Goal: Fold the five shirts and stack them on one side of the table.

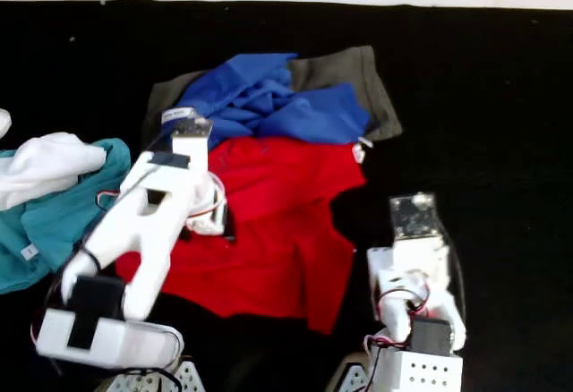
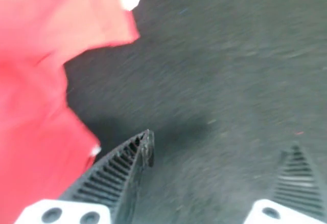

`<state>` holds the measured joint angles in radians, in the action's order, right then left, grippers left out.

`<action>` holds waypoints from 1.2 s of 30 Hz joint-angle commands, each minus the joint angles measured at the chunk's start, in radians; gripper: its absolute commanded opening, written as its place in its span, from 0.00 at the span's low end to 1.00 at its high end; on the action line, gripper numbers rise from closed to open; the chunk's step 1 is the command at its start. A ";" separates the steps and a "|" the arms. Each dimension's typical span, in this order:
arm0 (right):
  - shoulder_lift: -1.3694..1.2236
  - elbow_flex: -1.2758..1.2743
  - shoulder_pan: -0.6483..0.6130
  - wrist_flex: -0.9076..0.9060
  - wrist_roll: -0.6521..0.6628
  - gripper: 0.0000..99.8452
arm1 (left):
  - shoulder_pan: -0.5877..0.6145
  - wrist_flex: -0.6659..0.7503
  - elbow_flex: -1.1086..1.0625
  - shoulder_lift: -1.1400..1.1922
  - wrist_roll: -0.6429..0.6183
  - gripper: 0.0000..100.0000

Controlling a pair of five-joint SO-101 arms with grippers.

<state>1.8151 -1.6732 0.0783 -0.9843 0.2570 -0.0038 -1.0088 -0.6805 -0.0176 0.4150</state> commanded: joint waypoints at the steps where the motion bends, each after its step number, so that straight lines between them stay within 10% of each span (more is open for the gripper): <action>1: 0.007 -0.079 0.145 0.094 0.012 0.40 | 0.105 -0.069 0.104 0.090 0.095 0.00; 11: -0.005 0.309 0.292 0.008 0.018 0.27 | 0.575 -0.506 0.900 0.041 0.098 0.01; 19: -0.170 0.694 0.214 -0.165 0.020 0.27 | 0.901 -0.548 1.508 0.044 0.103 0.01; 28: -0.871 1.273 0.185 -0.263 0.012 0.27 | 1.052 -0.284 1.704 0.232 0.103 0.01; 36: -1.308 1.644 0.018 -0.452 0.012 0.27 | 1.036 -0.379 1.712 0.450 0.222 0.18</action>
<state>0.6368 -0.1788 0.1718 -1.3802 0.2662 1.0380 -1.3295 0.9920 0.4166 0.6206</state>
